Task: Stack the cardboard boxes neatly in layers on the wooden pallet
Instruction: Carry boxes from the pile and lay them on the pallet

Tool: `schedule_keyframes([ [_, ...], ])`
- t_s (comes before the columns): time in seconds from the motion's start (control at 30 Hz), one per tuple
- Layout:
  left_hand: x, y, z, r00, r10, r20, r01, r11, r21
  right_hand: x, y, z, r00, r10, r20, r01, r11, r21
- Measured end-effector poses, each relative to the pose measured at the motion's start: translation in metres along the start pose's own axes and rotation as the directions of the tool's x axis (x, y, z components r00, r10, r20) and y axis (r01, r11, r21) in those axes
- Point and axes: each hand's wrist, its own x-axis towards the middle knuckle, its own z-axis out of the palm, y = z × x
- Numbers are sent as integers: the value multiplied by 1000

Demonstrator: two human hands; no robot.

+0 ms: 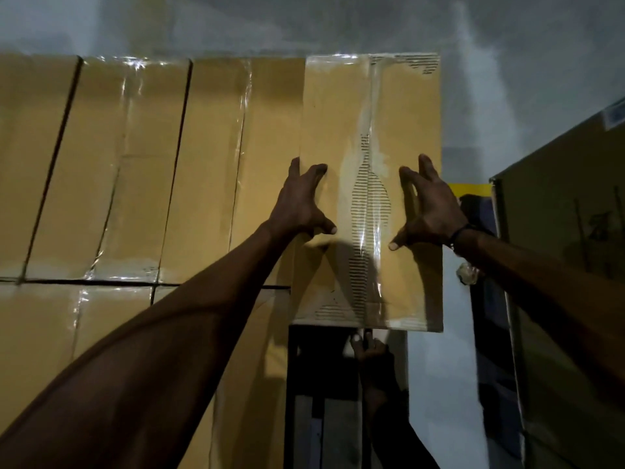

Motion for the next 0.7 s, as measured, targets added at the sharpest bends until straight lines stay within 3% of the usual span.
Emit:
schedule_keyframes([
  [0.2, 25, -34, 14, 1000, -16, 8, 14, 987, 159, 24, 11, 15, 998, 3, 58, -4, 1000, 10],
  [0.7, 28, -80, 47, 996, 85, 36, -91, 958, 270, 43, 38, 43, 993, -9, 116, 6, 1000, 22],
])
